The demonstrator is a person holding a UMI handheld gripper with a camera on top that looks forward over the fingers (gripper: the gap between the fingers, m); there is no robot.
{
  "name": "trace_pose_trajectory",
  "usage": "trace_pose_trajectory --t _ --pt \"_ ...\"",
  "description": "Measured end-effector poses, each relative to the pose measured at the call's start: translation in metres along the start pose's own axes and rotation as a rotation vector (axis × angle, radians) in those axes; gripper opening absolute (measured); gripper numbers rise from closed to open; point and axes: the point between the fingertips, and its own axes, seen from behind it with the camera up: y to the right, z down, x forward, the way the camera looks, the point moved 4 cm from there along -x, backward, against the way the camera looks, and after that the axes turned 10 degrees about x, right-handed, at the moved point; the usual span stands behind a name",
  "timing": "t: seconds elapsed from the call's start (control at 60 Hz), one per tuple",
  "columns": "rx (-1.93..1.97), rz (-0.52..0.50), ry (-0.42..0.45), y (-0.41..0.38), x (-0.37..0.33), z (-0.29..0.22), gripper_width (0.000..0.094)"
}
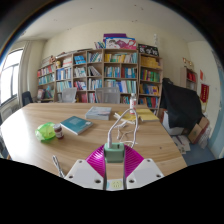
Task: Unplug charger
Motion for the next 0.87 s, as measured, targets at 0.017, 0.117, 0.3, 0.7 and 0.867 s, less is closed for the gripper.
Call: trace_pose_trajectory --t 0.017,0.117,0.3,0.7,0.867 --pt "-0.004 0.013 0.000 0.006 -0.001 -0.003 0.0215" --pt "-0.024 0.097 -0.018 0.049 -0.006 -0.011 0.0216" --pt "-0.032 0.236 -0.241 0.151 0.012 0.055 0.0281" --pt "-0.033 0.008 -0.562 0.210 0.041 0.132 0.0557" --pt "0.058 -0.101 -0.527 0.216 0.028 0.119 0.0832"
